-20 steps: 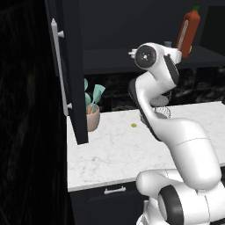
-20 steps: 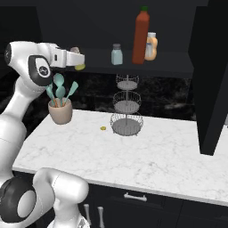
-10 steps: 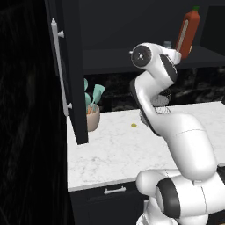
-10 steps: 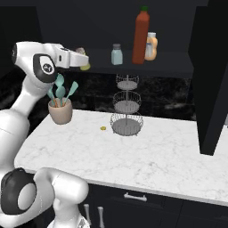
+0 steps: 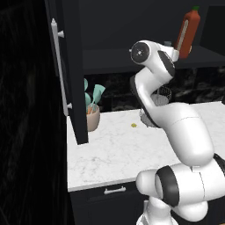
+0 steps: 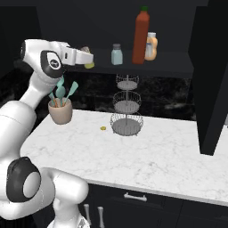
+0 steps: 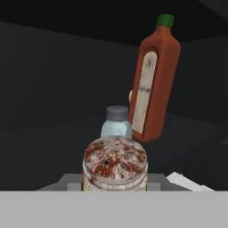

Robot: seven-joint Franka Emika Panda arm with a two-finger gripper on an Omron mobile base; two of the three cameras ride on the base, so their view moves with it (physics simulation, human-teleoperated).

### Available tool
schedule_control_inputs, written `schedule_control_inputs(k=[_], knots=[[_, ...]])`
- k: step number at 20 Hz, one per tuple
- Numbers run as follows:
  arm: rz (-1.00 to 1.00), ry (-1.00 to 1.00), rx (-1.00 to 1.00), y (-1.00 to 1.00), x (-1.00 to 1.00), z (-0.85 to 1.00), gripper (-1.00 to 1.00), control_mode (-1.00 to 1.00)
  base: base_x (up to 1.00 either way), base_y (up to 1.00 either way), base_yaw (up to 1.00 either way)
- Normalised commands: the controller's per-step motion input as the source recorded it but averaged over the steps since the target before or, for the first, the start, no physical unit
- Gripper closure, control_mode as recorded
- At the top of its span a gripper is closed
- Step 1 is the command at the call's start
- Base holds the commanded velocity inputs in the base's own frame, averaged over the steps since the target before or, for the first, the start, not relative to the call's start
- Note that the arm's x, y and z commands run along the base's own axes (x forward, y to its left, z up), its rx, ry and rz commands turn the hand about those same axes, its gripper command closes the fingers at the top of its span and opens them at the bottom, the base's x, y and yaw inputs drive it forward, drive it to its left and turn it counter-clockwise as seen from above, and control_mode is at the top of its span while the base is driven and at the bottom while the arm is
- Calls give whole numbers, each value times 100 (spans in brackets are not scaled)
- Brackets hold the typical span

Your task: Put the shaker and condiment bottle from the counter next to their counterparts in the cabinet.

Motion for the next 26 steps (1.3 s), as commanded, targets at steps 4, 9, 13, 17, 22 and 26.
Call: schedule_control_inputs(k=[4, 9, 13, 17, 22, 26], knots=[[0, 5, 1, -14, 24, 0, 100, -100, 0, 0, 0], [0, 1, 0, -11, 22, 0, 100, -100, 0, 0, 0], [0, 0, 0, -9, 15, -11, 100, -100, 0, 0, 0], [0, 0, 0, -6, 14, -29, 100, -100, 0, 0, 0], [0, 0, 0, -8, 18, -27, 100, -100, 0, 0, 0], [0, 0, 0, -4, 29, -11, 100, -100, 0, 0, 0]])
